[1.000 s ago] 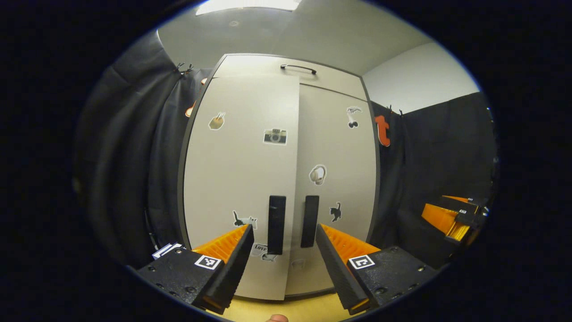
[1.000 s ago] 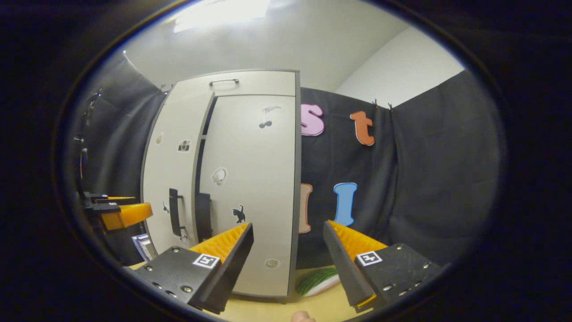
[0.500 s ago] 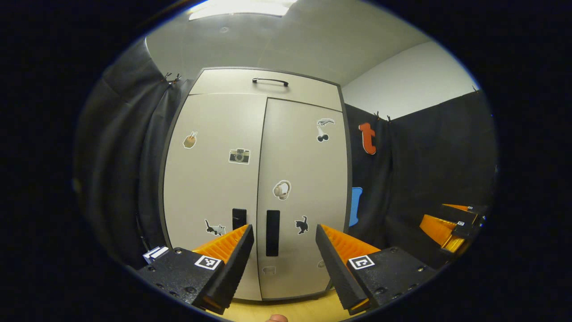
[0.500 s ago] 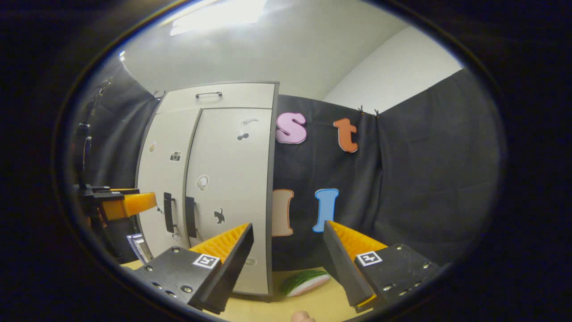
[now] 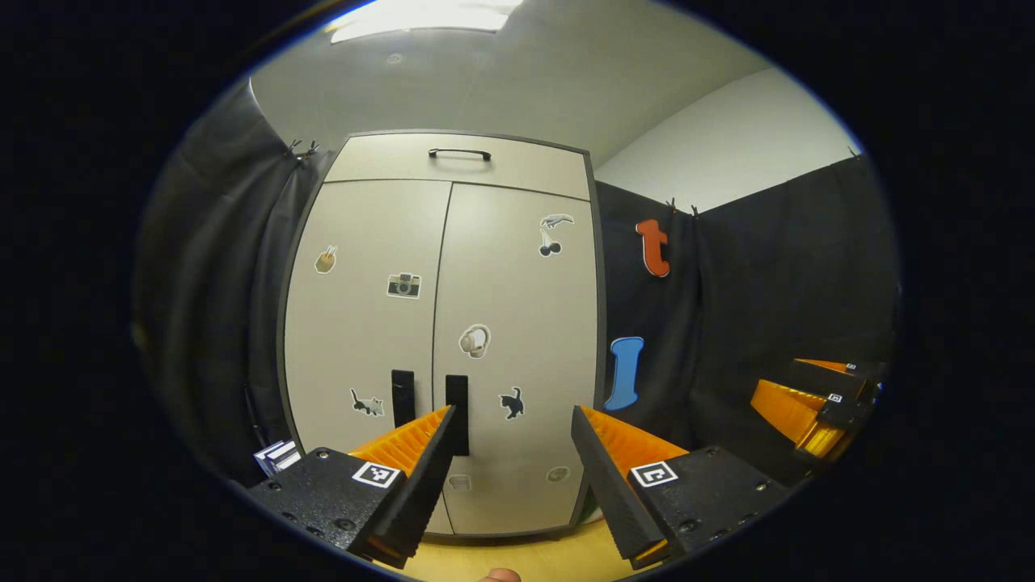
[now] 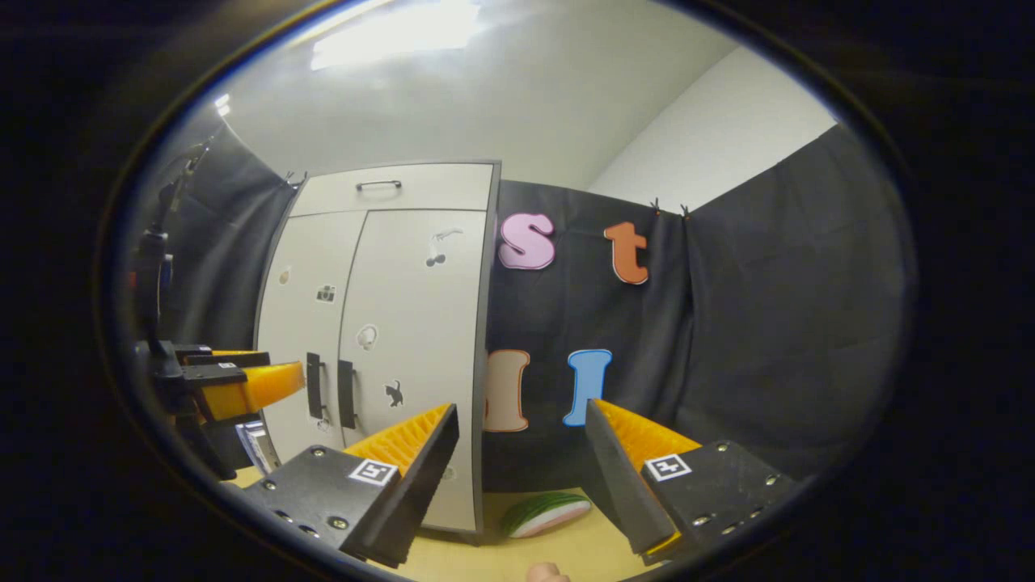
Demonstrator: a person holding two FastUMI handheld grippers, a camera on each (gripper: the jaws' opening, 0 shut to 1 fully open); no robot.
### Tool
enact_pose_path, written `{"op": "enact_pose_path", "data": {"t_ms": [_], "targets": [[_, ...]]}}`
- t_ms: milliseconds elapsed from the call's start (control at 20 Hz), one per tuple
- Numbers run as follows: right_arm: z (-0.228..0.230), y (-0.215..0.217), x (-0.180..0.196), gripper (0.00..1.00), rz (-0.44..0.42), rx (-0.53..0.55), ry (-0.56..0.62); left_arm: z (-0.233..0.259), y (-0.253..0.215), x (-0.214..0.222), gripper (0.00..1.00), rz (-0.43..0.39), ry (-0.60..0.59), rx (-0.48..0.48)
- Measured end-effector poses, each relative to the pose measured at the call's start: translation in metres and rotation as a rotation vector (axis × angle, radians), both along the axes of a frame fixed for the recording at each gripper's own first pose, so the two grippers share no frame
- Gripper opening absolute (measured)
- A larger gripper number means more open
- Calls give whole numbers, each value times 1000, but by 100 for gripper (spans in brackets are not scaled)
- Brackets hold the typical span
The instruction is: Grasp the bottle in the cabinet with the left hand and place it on the coaster, then close the right door with the right hand and the left door with the left hand.
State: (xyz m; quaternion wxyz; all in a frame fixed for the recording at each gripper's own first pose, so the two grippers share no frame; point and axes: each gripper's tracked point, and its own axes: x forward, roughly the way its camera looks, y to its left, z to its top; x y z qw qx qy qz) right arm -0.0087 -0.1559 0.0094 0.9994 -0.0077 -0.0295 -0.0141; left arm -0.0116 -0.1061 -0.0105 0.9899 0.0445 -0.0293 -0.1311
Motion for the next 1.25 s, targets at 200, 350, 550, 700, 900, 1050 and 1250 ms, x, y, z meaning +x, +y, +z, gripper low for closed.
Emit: {"op": "enact_pose_path", "data": {"t_ms": [200,350,550,700,900,1050,1250], "targets": [[2,-5,-2,95,4,-3,-7,-5,-6,-4,88,1,5,4],[1,-7,-2,95,5,-1,-9,-6,-7,-5,88,6,6,4],[-1,-5,-2,96,6,-9,-8,-9,-5,-3,88,13,8,8],[-2,-3,0,93,6,-14,-9,-9,-2,-1,88,21,7,8],[-3,-1,3,95,7,-12,-8,-11,3,2,88,32,8,4],[-5,-1,4,95,3,-20,-3,-14,4,3,88,33,14,3],[-9,-2,4,96,-3,-17,-1,-20,3,5,88,39,23,12]]}}
